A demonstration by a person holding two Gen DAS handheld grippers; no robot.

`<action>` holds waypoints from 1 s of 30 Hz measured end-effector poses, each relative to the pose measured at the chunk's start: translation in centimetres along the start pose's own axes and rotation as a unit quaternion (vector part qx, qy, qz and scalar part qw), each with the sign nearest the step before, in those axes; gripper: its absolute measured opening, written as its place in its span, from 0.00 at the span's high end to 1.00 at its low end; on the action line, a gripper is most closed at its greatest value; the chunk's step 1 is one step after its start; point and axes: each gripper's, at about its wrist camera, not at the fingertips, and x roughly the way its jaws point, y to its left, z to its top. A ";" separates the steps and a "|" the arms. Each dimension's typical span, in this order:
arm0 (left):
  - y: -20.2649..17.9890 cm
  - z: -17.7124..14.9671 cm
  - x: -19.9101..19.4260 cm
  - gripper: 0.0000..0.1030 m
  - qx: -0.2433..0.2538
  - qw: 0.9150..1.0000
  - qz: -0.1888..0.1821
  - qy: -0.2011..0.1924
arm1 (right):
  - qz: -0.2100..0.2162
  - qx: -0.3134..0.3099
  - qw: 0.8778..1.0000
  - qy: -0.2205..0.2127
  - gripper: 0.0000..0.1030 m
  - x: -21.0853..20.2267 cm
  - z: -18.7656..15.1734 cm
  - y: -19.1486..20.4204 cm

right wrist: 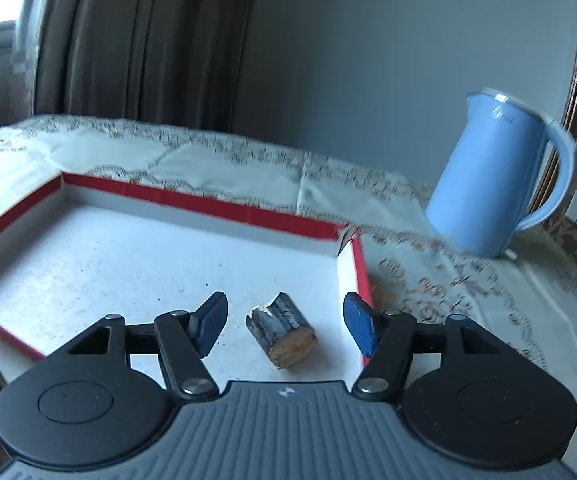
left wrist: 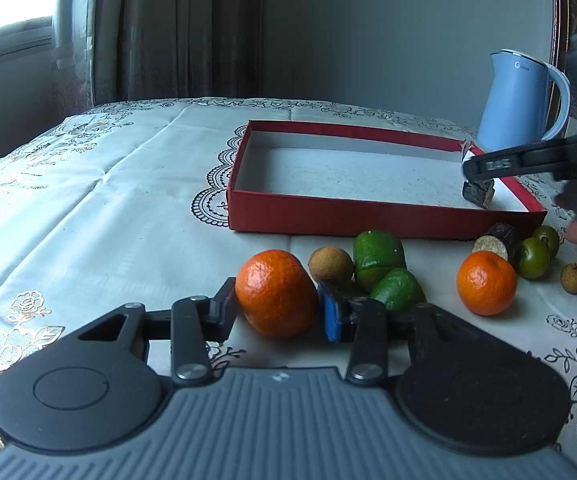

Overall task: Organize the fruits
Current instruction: 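Carry the log piece into the red tray and open the right gripper while the left gripper grasps the tangerine, then lift the tangerine with the left gripper and lower it into the red tray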

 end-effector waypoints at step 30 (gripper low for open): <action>0.1 0.0 0.0 0.64 -0.001 1.000 0.000 -0.002 | 0.126 -0.010 0.992 0.012 0.40 -8.8 -9.7 -1.0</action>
